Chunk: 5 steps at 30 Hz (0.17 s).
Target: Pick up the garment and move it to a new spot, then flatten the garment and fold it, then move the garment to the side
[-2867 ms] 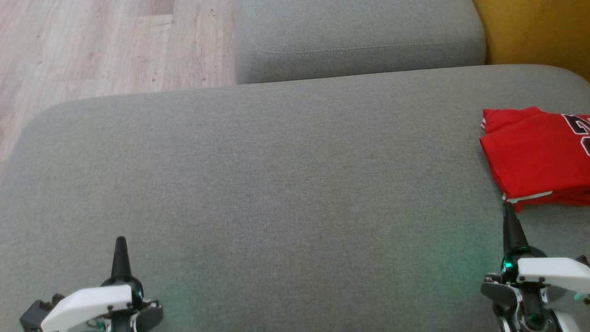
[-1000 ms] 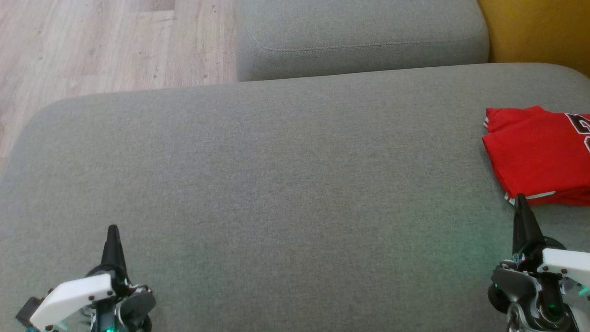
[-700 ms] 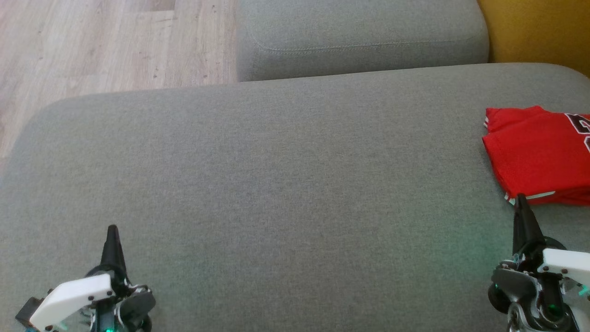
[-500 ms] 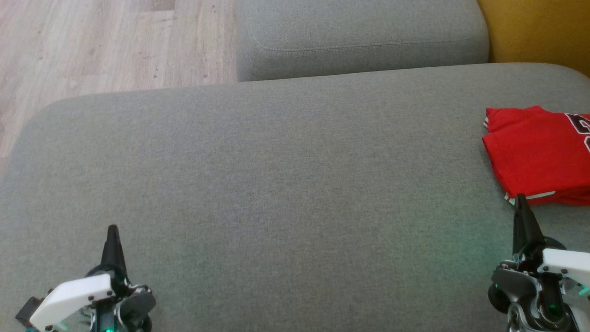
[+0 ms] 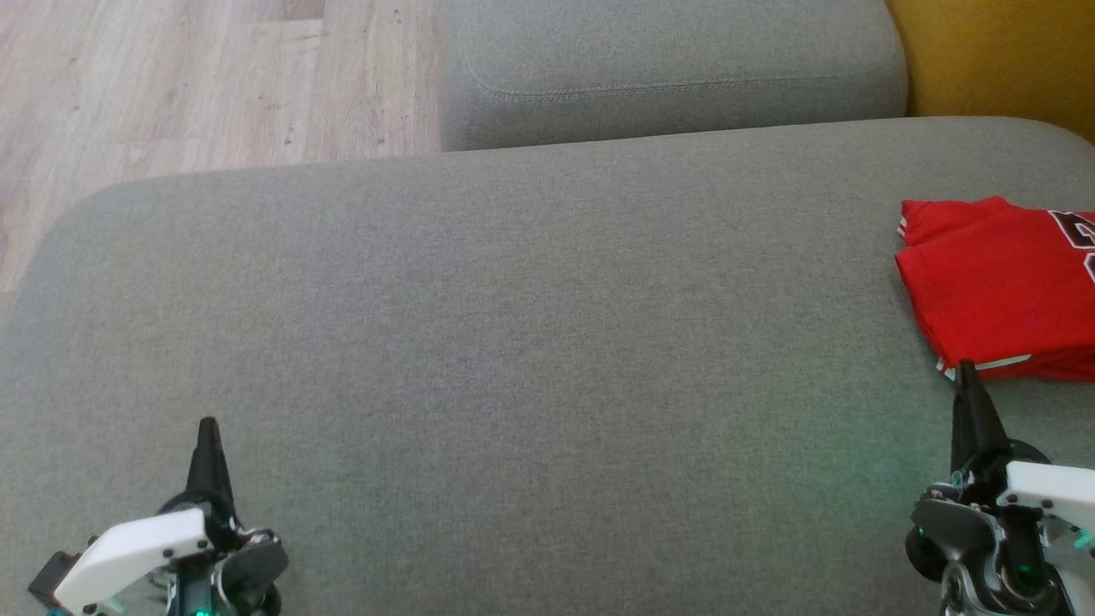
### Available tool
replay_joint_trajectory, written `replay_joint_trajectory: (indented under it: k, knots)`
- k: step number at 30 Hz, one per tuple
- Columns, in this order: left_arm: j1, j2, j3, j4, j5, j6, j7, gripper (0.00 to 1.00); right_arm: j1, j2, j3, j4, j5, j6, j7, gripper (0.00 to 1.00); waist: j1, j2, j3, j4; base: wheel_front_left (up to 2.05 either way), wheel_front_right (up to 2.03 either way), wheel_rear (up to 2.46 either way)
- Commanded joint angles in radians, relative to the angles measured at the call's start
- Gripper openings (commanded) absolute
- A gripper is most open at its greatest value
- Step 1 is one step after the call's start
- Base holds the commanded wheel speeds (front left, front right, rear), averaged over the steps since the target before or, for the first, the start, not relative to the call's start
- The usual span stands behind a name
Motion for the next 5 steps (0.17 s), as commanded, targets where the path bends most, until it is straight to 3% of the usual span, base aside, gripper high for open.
replay_joint_trajectory:
  k: [1, 5]
  knots:
    - [-0.051, 0.006, 0.036, -0.028, 0.011, -0.007, 0.007, 0.0, -0.053, -0.005, 0.016, -0.032, -0.005, -0.001, 0.007, 0.0, 0.0, 0.0, 0.0, 0.0, 0.0, 0.0, 0.0]
    - [-0.051, 0.006, 0.036, -0.028, 0.012, -0.007, 0.007, 0.0, -0.054, -0.004, 0.015, -0.032, -0.006, -0.001, 0.007, 0.0, 0.0, 0.0, 0.0, 0.0, 0.0, 0.0, 0.0]
